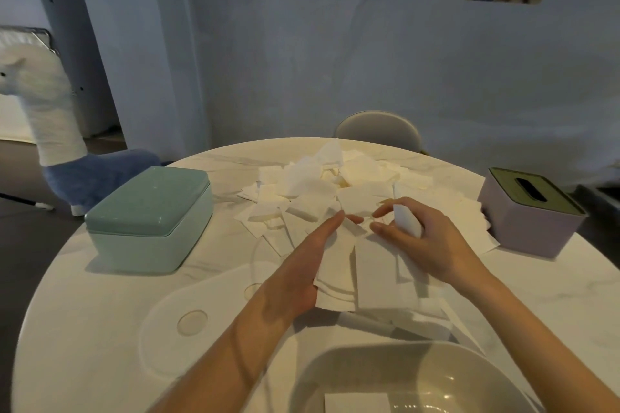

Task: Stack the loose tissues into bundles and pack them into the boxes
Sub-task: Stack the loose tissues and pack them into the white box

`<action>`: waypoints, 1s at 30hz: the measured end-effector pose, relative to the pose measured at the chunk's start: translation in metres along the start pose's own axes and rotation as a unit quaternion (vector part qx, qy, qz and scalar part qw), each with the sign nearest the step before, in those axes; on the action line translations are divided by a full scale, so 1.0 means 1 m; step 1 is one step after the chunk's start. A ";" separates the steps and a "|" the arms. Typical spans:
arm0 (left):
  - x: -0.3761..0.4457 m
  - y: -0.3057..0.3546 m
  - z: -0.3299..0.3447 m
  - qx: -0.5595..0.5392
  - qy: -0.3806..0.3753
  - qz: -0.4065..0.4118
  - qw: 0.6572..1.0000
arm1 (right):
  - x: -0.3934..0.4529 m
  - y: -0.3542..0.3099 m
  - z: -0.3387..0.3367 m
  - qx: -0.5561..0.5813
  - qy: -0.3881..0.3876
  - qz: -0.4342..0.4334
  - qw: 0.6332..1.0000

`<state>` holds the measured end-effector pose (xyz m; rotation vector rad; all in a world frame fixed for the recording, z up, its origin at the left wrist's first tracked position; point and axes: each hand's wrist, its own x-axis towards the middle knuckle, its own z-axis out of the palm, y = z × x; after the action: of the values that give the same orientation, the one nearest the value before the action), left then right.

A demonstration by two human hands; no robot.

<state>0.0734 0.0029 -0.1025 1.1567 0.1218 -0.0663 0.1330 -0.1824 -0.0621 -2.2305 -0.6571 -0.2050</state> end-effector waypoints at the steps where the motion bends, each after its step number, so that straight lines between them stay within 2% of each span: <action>1: 0.002 -0.002 0.000 0.018 -0.004 -0.003 1.000 | 0.000 -0.001 0.001 0.007 0.003 -0.010 1.000; 4: -0.002 0.000 0.006 0.056 -0.021 -0.011 0.998 | 0.000 -0.002 0.007 0.007 -0.008 -0.051 0.999; 11: -0.004 0.004 0.002 0.031 -0.045 -0.038 0.998 | -0.001 -0.006 0.005 0.028 0.030 -0.028 0.999; 13: -0.005 0.006 -0.008 0.028 -0.055 -0.025 0.998 | -0.001 -0.010 -0.006 0.065 0.004 -0.013 0.998; 16: -0.004 0.011 -0.013 -0.006 -0.033 -0.039 0.999 | -0.006 -0.015 -0.022 0.143 -0.077 0.014 0.987; 19: 0.001 0.007 -0.015 -0.056 -0.095 -0.081 0.991 | -0.006 -0.016 -0.016 0.141 -0.117 0.000 0.983; 22: 0.002 0.004 -0.010 -0.056 -0.134 -0.103 0.984 | -0.003 -0.013 0.002 0.076 -0.097 -0.041 0.991; 26: -0.007 0.013 0.004 -0.003 -0.100 -0.070 0.992 | -0.001 -0.007 0.014 0.009 -0.025 -0.069 0.997; 30: -0.012 0.016 0.006 0.049 -0.087 -0.049 0.994 | -0.002 -0.006 0.017 0.007 -0.025 -0.065 0.998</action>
<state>0.0638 0.0040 -0.0844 1.2367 0.0208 -0.2613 0.1274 -0.1673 -0.0710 -2.1860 -0.8291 -0.2101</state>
